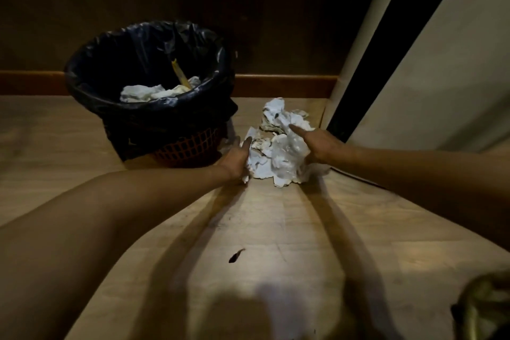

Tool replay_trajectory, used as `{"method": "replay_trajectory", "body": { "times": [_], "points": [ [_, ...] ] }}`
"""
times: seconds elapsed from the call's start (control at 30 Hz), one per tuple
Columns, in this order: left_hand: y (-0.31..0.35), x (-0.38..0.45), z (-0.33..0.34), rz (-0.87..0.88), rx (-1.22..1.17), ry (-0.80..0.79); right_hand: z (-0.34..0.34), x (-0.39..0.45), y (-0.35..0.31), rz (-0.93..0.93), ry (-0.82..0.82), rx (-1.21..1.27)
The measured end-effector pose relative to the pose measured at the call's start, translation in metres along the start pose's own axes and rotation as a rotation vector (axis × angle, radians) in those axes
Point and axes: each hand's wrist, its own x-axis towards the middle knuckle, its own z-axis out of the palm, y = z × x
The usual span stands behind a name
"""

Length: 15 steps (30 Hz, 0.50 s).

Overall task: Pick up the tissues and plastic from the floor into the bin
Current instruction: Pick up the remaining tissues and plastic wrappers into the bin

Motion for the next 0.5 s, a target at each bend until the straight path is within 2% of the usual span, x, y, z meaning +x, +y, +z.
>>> {"method": "replay_trajectory", "body": {
  "times": [0.13,0.23,0.3,0.4,0.5],
  "points": [
    [-0.003,0.023,0.020,-0.091,0.108,-0.112,0.021,0.004,0.002,0.013,-0.228,-0.082],
    [-0.011,0.028,0.035,-0.048,0.081,-0.097,0.037,-0.004,0.008,-0.006,-0.283,-0.136],
    [-0.023,0.031,0.042,0.025,0.019,-0.092,0.043,-0.013,0.015,-0.032,-0.280,-0.131],
    [-0.044,0.036,0.055,0.192,0.048,0.029,0.042,-0.025,0.030,-0.065,-0.261,-0.117],
    [-0.037,0.031,0.048,0.343,0.041,0.065,0.036,-0.036,0.044,-0.066,-0.226,-0.076]
  ]
}}
